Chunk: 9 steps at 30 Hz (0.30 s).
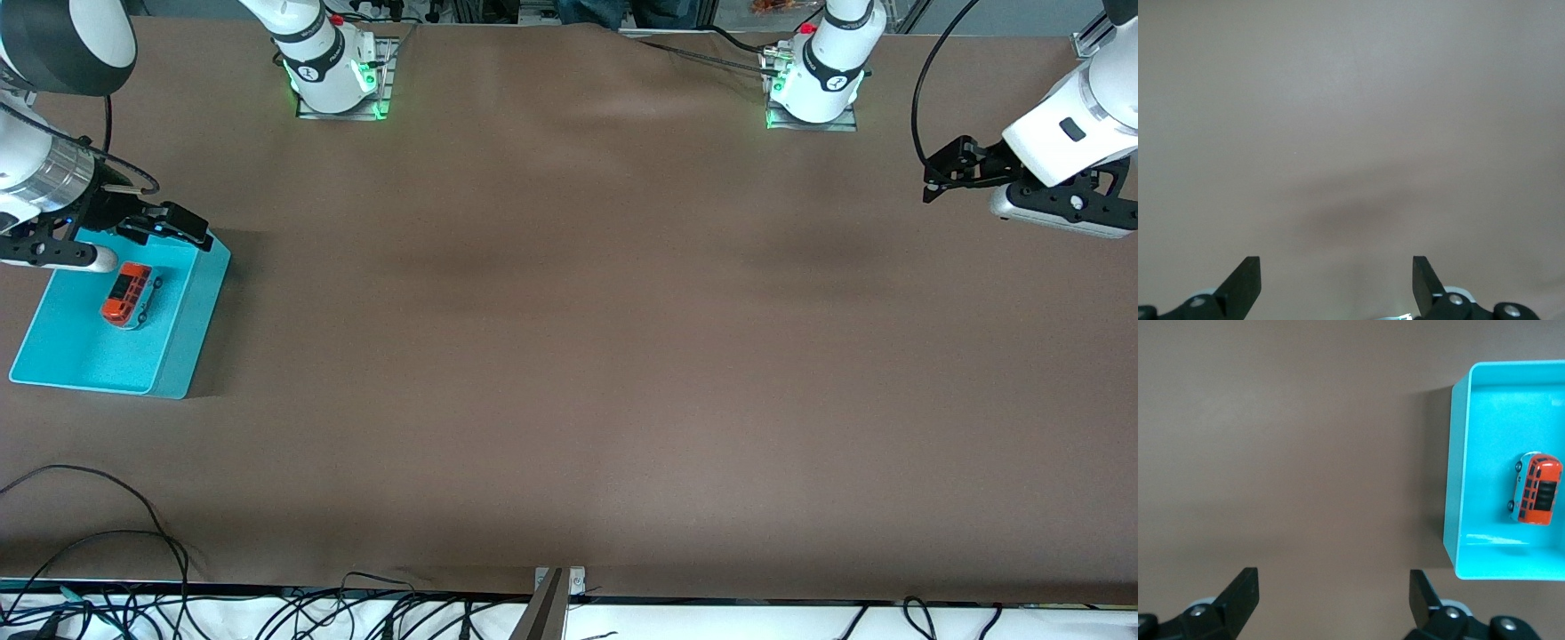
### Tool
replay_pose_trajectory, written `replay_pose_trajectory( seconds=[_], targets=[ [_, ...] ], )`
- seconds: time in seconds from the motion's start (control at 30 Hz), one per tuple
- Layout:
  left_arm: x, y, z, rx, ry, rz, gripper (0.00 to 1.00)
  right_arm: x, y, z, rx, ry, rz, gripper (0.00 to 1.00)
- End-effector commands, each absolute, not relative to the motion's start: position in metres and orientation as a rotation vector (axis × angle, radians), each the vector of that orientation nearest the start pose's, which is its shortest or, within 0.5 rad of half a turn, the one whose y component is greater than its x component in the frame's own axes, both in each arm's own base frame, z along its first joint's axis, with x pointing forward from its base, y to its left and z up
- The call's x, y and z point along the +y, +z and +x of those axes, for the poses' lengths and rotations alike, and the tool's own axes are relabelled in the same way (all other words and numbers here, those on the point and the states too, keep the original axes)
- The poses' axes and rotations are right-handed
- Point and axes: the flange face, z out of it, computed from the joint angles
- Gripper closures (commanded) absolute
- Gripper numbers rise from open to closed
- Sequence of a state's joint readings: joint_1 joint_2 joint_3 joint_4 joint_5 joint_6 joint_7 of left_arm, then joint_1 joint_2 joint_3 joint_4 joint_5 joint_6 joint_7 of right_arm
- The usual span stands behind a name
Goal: Wind up bus and store in blue box
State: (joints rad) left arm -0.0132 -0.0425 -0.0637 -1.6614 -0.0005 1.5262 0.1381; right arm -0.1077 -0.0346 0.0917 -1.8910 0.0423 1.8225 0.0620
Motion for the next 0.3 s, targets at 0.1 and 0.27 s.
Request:
replay_pose_trajectory(
  seconds=[0.1, 0.27],
  targets=[
    [-0.0434, 0.6072, 0.5358, 0.335, 0.154, -3.145, 0.0, -0.0181, 0.5409, 0.5462, -0.053, 0.13, -3.1, 0.0],
    [-0.0434, 0.6072, 0.5358, 0.335, 0.154, -3.145, 0.0, -0.0181, 0.5426, 0.5473, -0.041, 0.128, -3.101, 0.0]
  ],
)
